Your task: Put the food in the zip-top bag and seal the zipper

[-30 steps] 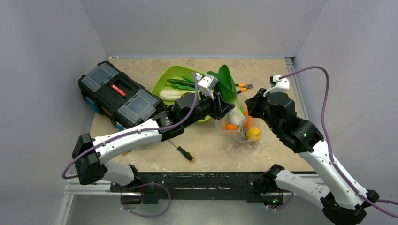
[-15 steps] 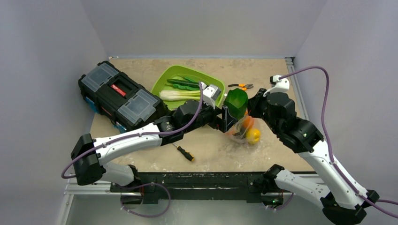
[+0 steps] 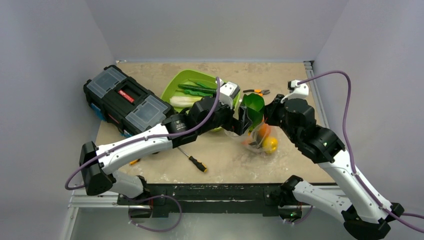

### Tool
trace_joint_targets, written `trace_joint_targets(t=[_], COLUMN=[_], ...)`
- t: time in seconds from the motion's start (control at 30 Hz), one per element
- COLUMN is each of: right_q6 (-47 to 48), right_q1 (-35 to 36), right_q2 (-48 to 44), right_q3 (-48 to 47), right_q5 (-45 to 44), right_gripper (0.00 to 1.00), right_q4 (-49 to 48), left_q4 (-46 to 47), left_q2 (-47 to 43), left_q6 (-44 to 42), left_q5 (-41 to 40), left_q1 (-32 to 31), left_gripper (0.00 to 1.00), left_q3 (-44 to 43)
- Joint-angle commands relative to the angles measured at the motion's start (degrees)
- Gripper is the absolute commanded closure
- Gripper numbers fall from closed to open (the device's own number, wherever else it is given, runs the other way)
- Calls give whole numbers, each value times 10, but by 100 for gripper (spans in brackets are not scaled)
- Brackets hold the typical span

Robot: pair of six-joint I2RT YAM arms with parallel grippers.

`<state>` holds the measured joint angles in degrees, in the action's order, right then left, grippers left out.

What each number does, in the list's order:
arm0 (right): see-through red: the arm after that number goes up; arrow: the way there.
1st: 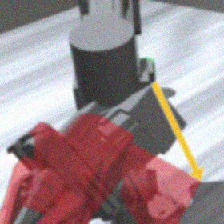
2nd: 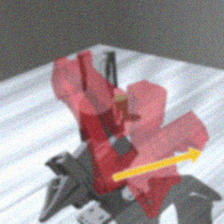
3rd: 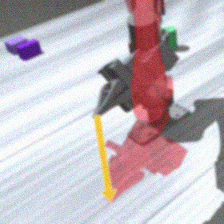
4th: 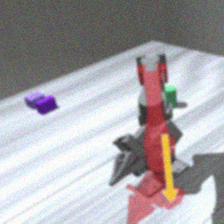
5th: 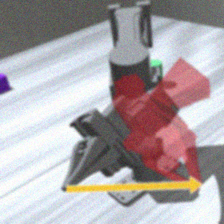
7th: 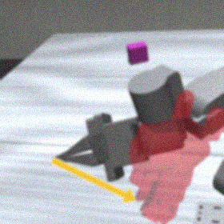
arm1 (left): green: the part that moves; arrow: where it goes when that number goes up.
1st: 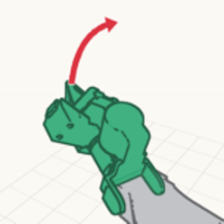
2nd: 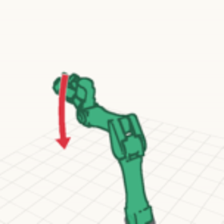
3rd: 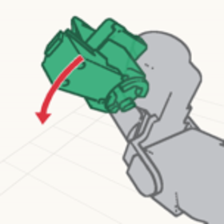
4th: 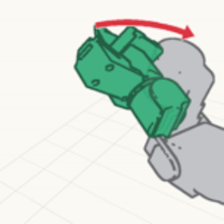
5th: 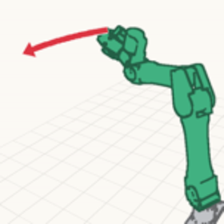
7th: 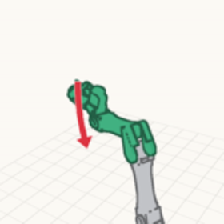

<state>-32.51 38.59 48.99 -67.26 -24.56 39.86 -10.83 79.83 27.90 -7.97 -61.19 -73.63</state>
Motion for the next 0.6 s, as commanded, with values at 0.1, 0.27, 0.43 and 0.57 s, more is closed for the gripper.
trace_joint_targets(t=[0.1,0.27,0.43,0.57], right_q6=[1,3,0,0], right_q1=[-1,-1,-1,-1], right_q2=[-7,-7,-8,-7], right_q3=[-20,-20,-18,-18], right_q5=[-9,-10,-10,-11], right_gripper=[100,100,100,100], right_q4=[-19,-19,-17,-17], left_q4=[6,24,33,40], left_q2=[16,35,53,70], left_q6=[-77,-81,-82,-75], left_q5=[39,146,210,262], left_q1=[-1,26,52,65], left_gripper=[1,0,2,16], left_q3=[-46,-58,-79,-93])
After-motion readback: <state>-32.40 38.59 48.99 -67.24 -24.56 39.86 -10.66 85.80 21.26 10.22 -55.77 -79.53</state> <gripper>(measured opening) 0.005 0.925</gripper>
